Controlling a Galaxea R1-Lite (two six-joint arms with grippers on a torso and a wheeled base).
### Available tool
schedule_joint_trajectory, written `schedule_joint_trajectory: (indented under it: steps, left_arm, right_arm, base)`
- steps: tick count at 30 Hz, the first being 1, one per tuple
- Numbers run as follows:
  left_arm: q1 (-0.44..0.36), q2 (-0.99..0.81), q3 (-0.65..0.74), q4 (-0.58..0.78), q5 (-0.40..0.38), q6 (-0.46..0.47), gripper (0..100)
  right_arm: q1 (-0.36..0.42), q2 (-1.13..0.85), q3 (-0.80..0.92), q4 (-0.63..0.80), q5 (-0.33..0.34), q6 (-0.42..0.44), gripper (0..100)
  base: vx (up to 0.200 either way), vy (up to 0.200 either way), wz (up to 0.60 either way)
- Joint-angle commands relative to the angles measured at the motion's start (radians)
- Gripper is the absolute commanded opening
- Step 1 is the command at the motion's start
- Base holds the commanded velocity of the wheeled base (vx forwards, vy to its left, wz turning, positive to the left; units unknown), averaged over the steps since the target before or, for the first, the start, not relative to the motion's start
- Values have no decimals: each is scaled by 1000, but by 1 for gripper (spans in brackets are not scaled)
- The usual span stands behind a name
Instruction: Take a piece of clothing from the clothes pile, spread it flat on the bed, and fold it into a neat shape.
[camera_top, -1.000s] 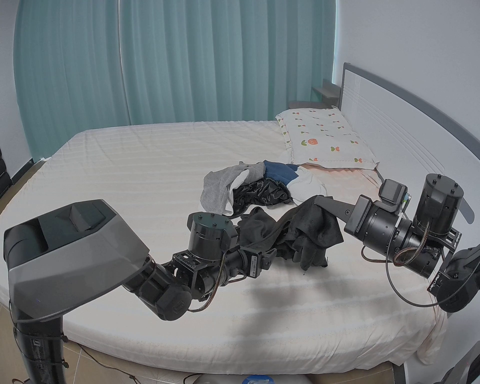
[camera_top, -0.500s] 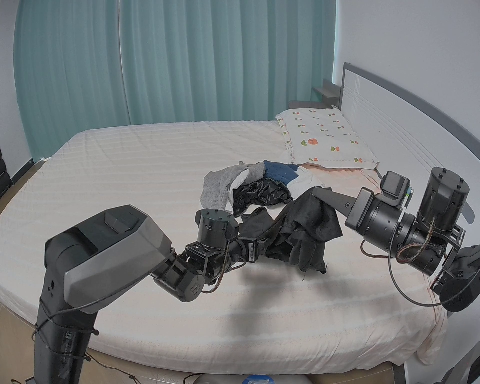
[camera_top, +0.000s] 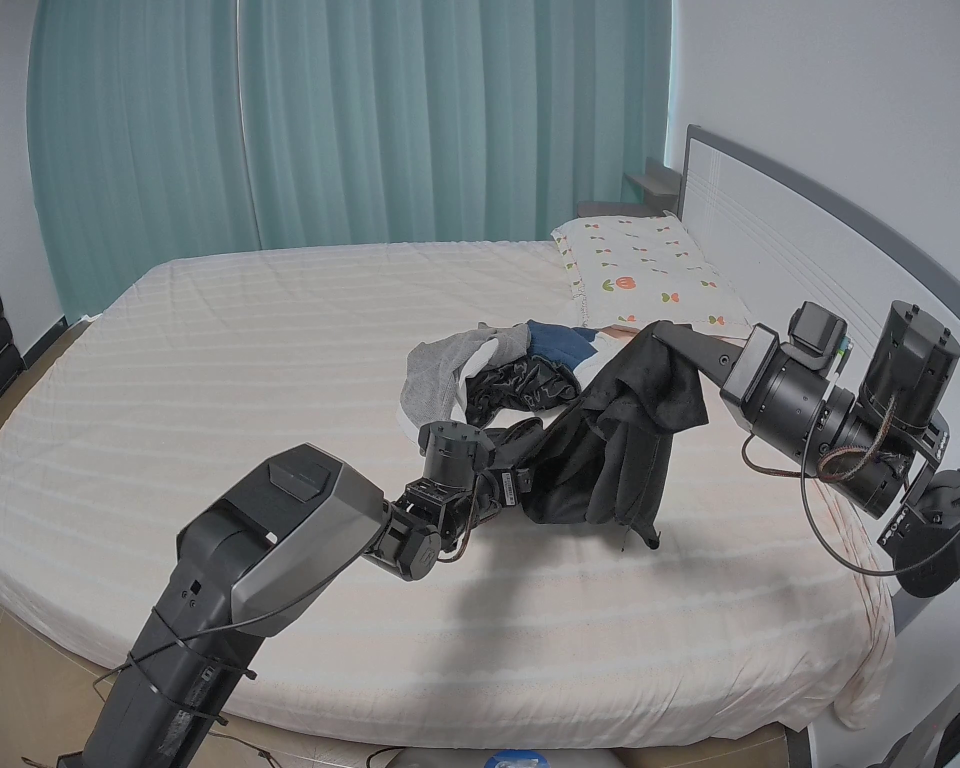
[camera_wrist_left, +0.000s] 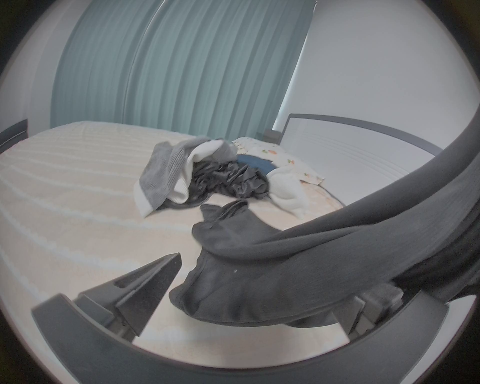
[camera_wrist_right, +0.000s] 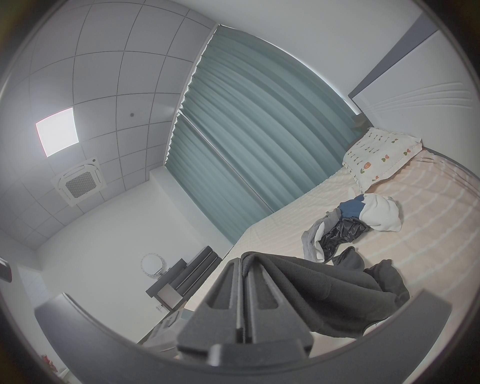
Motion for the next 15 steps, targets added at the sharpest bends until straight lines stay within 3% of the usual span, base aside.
schedule_joint_trajectory:
  steps: [1,6,10,15]
  left_arm:
    - [-1,86,-89,34,21,-35,0]
    - [4,50,-40,37,38,-107,0]
    - [10,-194,244,35,18,-168,0]
    - [12,-411,423,34,-36,-193,0]
  right_arm:
    - [-26,7,1,0,3,8,0]
    - [-58,40,27,0,3,7,0]
    - [-101,106,52,-3,3,8,0]
    - [-122,185,52,-29,3,10,0]
  base:
    - [0,0,0]
    - [0,0,0]
    - [0,0,0]
    - [0,0,0]
